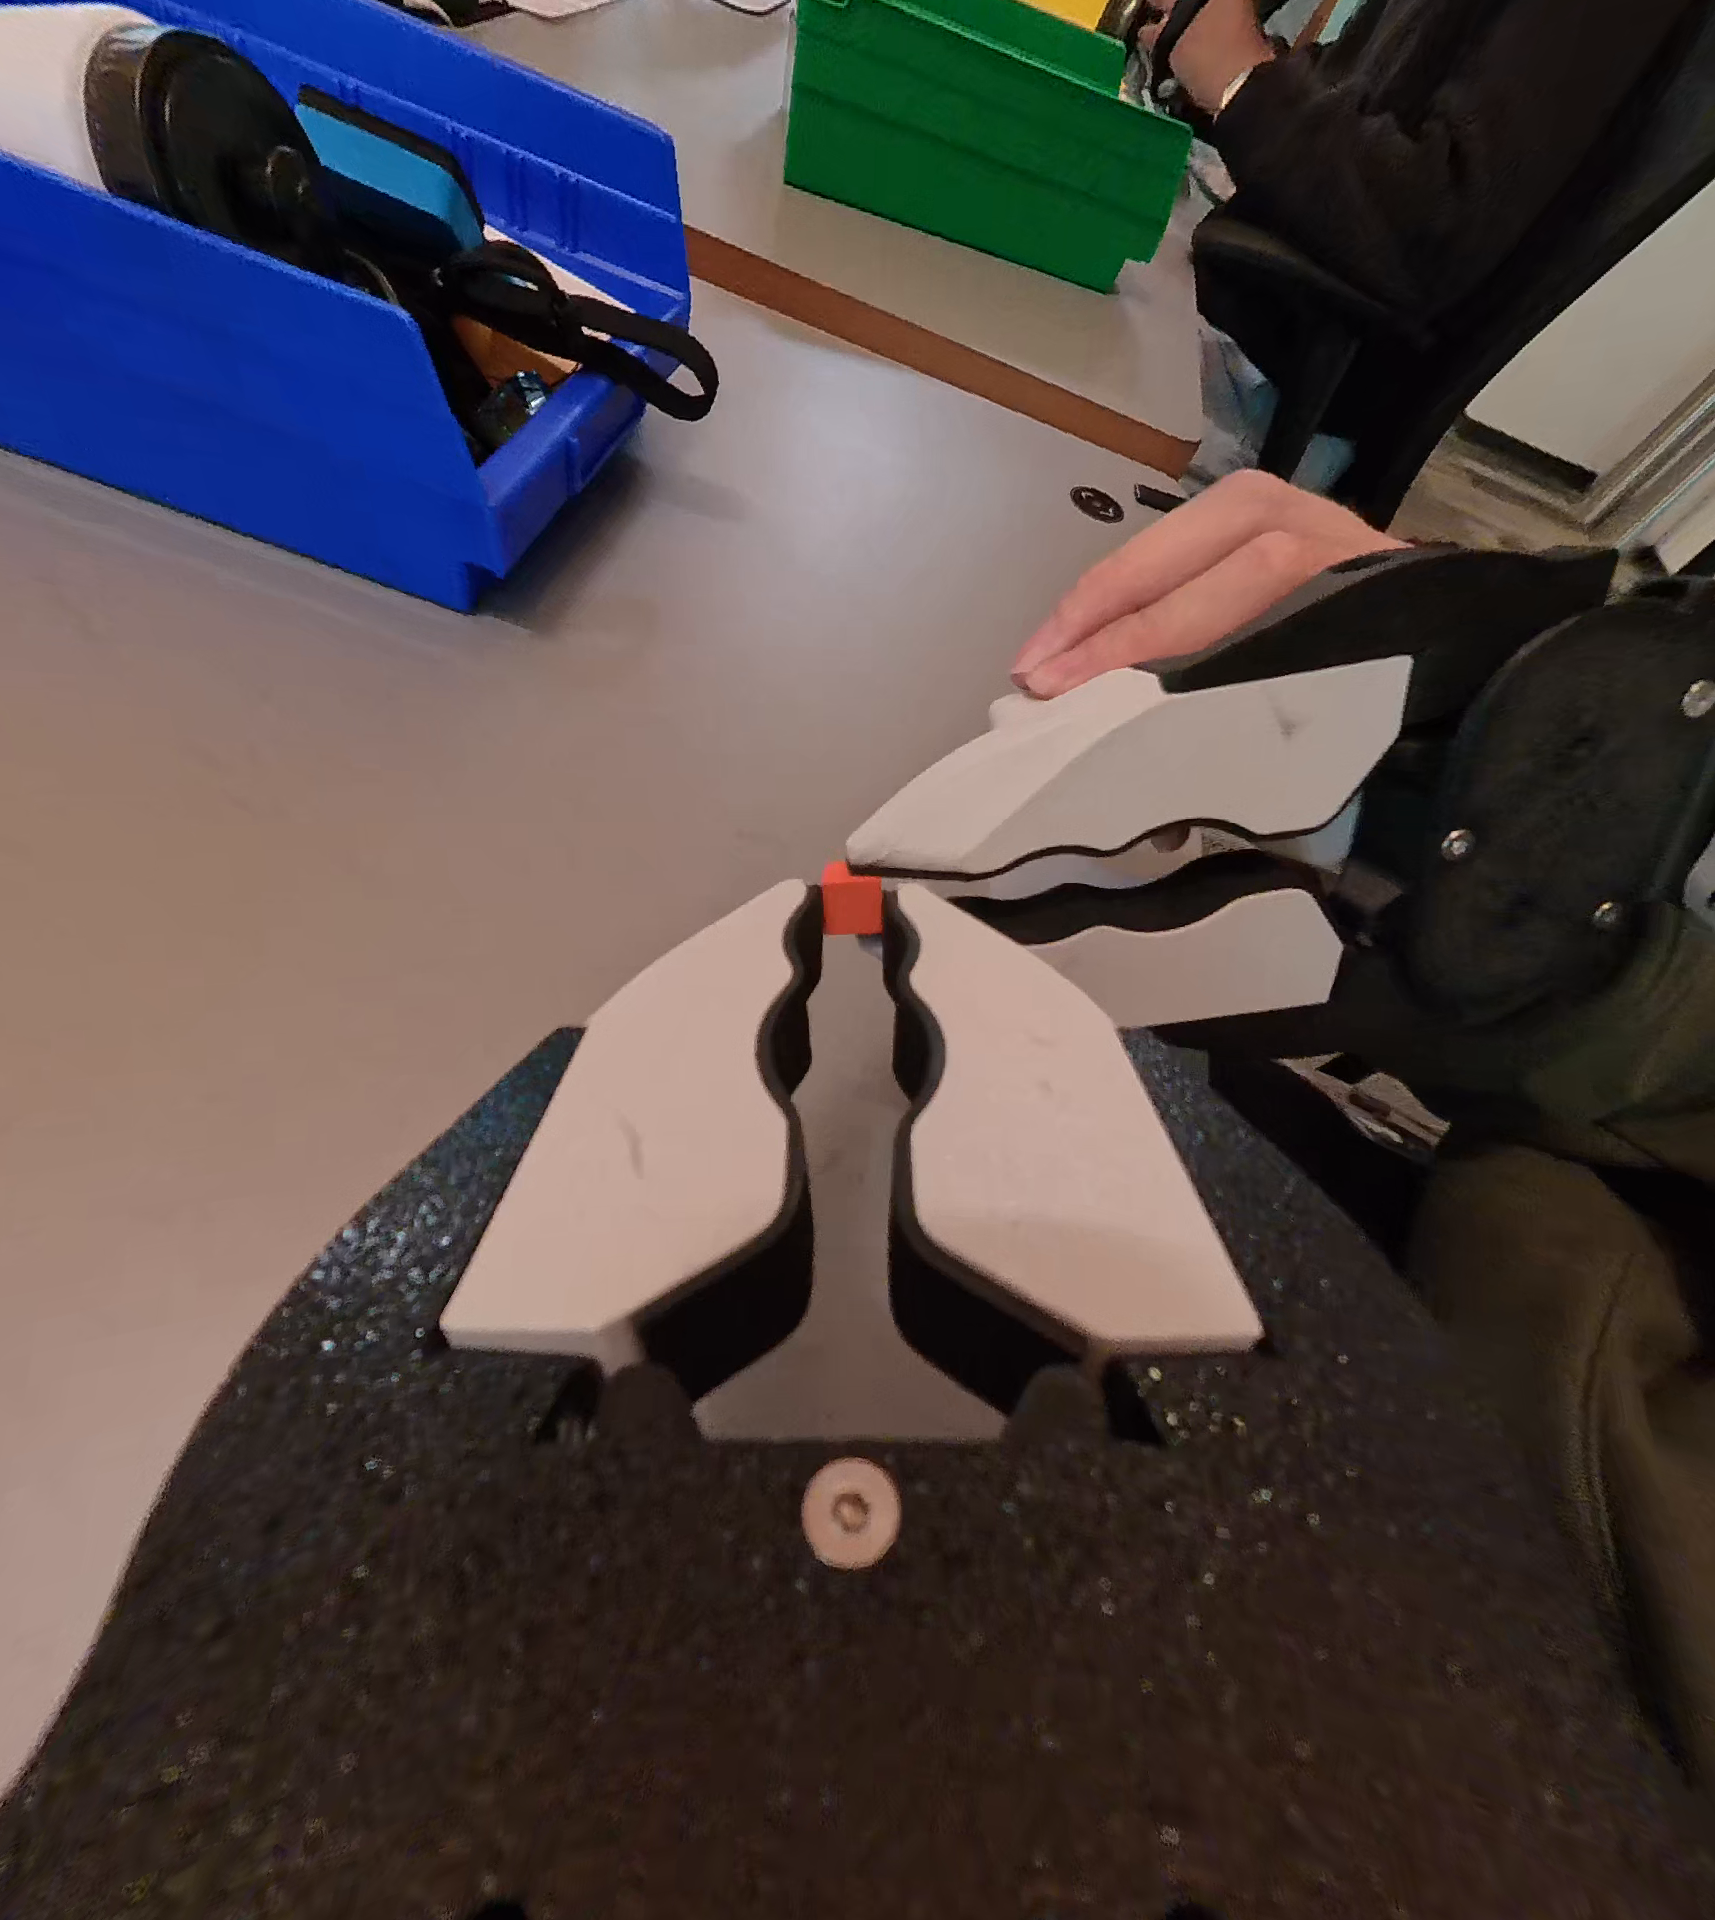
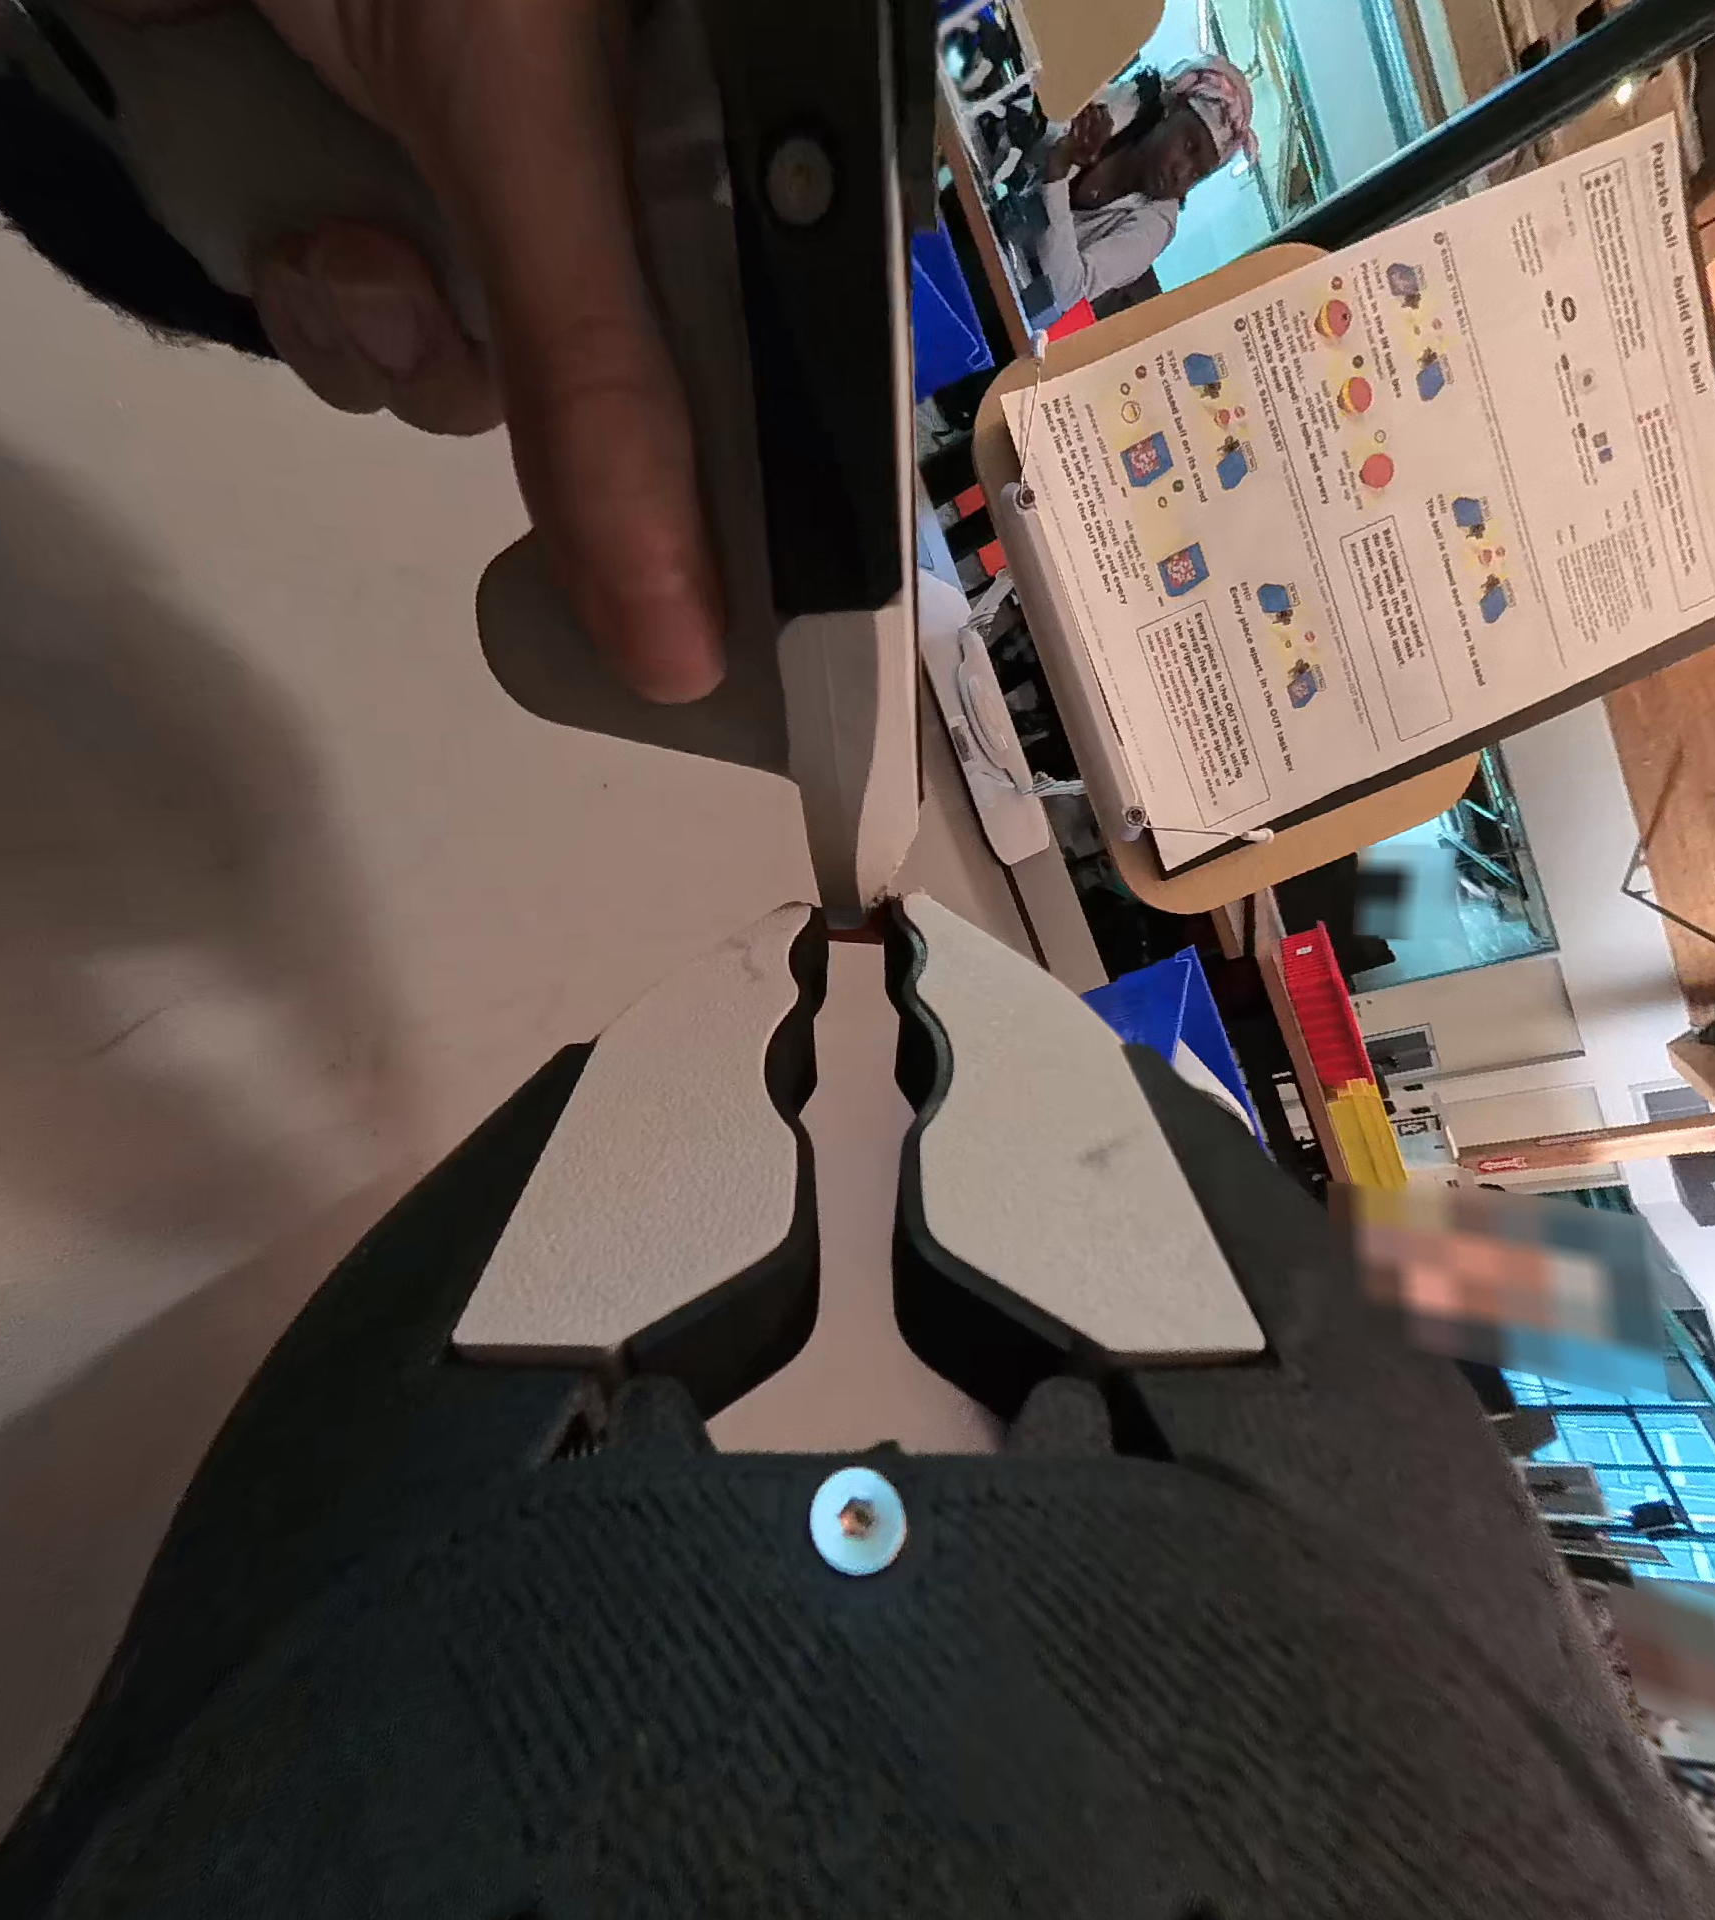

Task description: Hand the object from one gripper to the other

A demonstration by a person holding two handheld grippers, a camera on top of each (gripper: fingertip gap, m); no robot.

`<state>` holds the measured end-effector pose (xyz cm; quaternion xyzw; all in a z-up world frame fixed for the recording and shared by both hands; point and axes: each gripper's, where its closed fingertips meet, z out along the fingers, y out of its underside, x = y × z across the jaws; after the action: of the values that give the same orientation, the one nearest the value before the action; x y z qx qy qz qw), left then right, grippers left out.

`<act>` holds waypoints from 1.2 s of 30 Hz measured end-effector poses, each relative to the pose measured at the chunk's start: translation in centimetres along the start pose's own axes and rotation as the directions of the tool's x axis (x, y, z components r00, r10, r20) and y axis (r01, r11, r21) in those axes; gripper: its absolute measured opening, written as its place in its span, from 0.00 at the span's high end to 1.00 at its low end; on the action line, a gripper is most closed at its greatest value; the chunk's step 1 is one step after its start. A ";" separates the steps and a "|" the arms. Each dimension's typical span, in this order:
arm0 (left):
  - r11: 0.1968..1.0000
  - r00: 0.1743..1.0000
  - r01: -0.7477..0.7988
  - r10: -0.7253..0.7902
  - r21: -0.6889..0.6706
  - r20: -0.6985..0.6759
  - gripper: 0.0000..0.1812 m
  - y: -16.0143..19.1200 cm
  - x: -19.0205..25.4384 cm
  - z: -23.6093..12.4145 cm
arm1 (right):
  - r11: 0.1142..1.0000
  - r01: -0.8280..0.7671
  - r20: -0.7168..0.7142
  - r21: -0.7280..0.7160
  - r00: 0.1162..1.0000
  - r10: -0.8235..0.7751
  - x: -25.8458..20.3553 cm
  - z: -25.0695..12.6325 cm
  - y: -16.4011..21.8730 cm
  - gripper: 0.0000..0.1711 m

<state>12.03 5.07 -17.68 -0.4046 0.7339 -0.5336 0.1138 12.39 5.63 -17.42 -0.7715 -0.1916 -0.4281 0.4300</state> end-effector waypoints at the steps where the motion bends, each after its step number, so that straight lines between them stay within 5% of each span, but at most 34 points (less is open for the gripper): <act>1: 1.000 1.000 -0.013 0.013 0.003 0.002 0.94 0.0 0.0 0.0 | 1.000 -0.015 0.002 0.006 1.000 0.015 0.0 0.0 0.0 0.94; 7: 0.985 0.988 -0.042 0.066 0.167 -0.142 0.94 -1.8 0.7 -1.4 | 0.900 -0.426 0.189 0.095 0.895 0.404 0.5 -0.6 -0.5 0.83; 10: 0.945 0.947 0.024 0.083 0.325 -0.310 0.94 -3.6 1.8 -3.6 | 0.620 -0.769 0.447 0.158 0.615 0.649 1.3 -2.0 -2.2 0.73; 13: 0.899 0.879 0.155 0.064 0.410 -0.473 0.94 -4.6 2.5 -5.4 | 0.213 -0.960 0.643 0.181 0.280 0.713 3.8 -3.5 -3.7 0.82; 15: 0.877 0.832 0.244 0.030 0.415 -0.553 0.94 -4.9 2.7 -5.9 | 0.092 -0.971 0.691 0.220 0.221 0.689 4.8 -4.1 -4.3 0.87; 19: 0.883 0.817 0.226 0.058 0.411 -0.574 0.94 -4.4 3.2 -5.5 | 0.229 -0.942 0.637 0.246 0.335 0.694 3.7 -3.7 -5.0 0.85; 36: 0.920 0.859 0.033 0.173 0.390 -0.481 0.95 -3.2 4.2 -4.2 | 0.265 -0.933 0.647 0.245 0.361 0.672 2.9 -3.7 -5.4 0.94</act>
<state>8.37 4.60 -12.06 -0.1921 0.6331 -0.7497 0.0139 8.57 5.37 -11.33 -0.6512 0.0345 0.1201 0.7485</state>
